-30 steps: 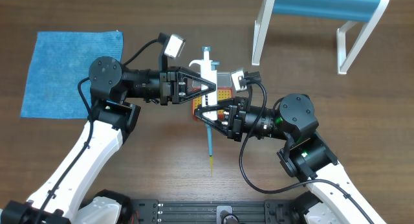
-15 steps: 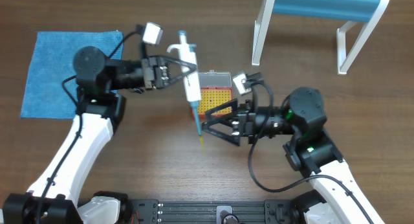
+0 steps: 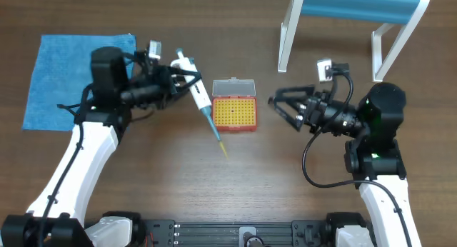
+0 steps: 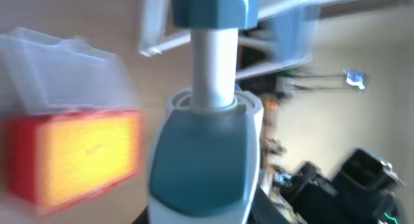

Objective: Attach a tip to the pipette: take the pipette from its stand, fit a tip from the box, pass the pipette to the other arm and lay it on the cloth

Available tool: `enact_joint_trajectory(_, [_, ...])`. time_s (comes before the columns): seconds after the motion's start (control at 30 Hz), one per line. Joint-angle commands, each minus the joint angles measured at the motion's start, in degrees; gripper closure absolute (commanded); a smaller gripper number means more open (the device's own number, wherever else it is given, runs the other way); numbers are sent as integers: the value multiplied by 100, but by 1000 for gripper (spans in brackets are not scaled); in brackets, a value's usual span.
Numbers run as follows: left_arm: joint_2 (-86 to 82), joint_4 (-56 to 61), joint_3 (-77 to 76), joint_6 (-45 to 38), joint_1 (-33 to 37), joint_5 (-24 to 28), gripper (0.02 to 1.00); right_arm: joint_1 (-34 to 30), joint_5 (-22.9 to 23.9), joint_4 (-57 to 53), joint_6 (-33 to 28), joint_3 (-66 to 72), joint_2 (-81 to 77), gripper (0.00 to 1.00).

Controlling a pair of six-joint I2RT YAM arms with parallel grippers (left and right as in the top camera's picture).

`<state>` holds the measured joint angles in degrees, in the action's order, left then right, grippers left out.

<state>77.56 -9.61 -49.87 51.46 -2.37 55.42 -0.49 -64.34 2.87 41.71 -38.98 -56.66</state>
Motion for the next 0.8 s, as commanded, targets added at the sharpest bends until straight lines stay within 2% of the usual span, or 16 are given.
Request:
enact_joint_trajectory(0.03, [-24, -1921, -1567, -1523, 133, -1797, 993, -9, 3038, -925, -1139, -50, 20, 194])
enact_joint_trajectory(0.1, [15, -2800, -2229, -1943, 407, -2144, 993, -9, 3777, -1078, -1180, -168, 20, 194])
enact_joint_trajectory(0.27, [774, -5445, -4210, -3486, 1698, -2586, 993, -7, 5294, -1532, -1355, -564, 20, 191])
enact_joint_trajectory(0.33, [1388, -6461, -5099, -4155, 2149, -2964, 993, -7, 5895, -1904, -1357, -629, 20, 194])
enact_joint_trajectory(0.5, [3171, -8260, -7431, -5086, 2566, -4402, 993, -9, 7600, -3040, -1355, -627, -79, 191])
enact_joint_trajectory(0.53, [3644, -8568, -8019, -5200, 2566, -4892, 993, -7, 7908, -3276, -1353, -625, -105, 191])
enact_joint_trajectory(0.57, [3963, -8688, -8382, -5202, 2564, -5211, 993, -9, 8048, -3392, -1353, -625, -122, 191])
enact_joint_trajectory(0.67, [4590, -8419, -8961, -5228, 2562, -5528, 991, -7, 8074, -3434, -1353, -625, -118, 191])
enact_joint_trajectory(0.8, [5051, -7746, -9033, -5890, 2507, -6618, 993, -7, 7775, -3427, -1349, -627, -118, 191])
